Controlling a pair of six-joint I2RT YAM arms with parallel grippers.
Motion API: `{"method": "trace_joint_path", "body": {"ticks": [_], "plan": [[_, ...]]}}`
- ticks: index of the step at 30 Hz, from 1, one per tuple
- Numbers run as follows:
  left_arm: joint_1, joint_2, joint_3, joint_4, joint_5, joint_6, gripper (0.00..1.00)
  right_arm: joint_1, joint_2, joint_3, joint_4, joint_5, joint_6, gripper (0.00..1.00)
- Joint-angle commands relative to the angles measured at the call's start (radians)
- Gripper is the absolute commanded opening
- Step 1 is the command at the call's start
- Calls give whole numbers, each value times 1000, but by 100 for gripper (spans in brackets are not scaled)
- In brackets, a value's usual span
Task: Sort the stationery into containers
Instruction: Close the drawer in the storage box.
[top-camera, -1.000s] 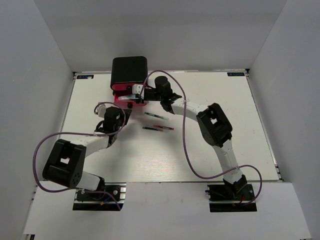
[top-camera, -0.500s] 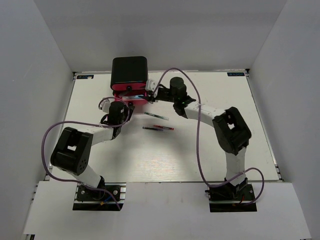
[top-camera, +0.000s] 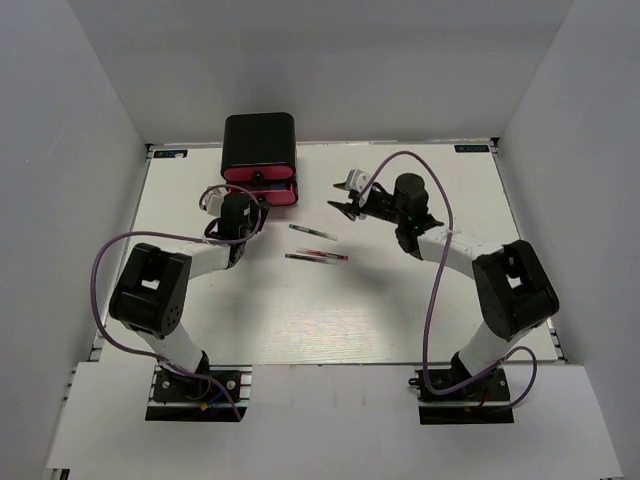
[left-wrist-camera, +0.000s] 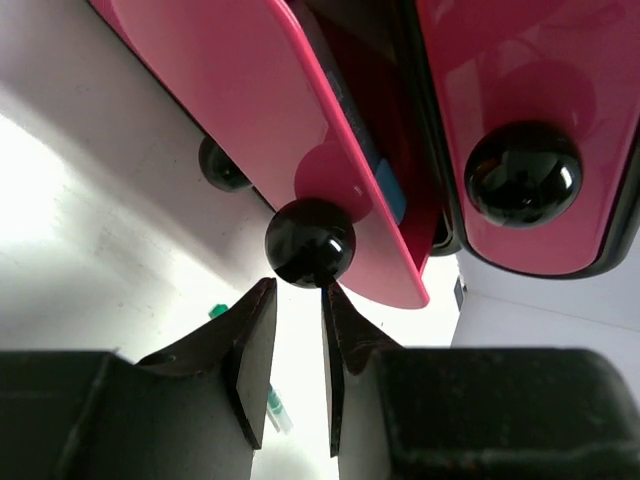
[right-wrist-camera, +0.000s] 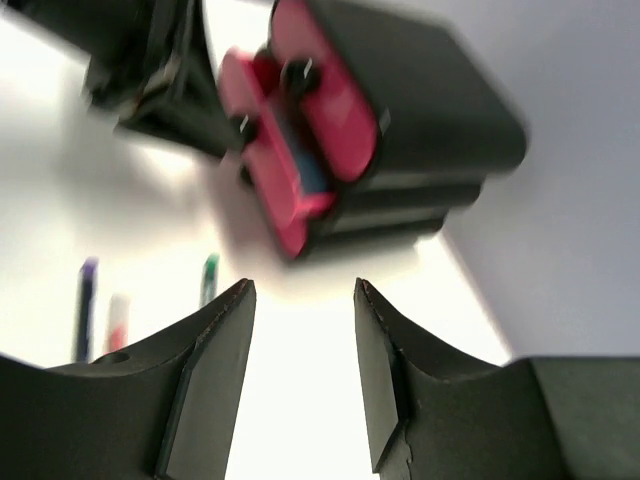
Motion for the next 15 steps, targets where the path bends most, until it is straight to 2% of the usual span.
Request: {"method": "trace_joint_path", "body": {"ticks": [1, 15], "plan": [[13, -1, 50, 32, -27, 1, 35, -25, -72, -83, -1, 1, -4, 50], [32, 68, 133, 81, -25, 1, 40, -87, -157, -220, -56, 7, -22, 50]]}}
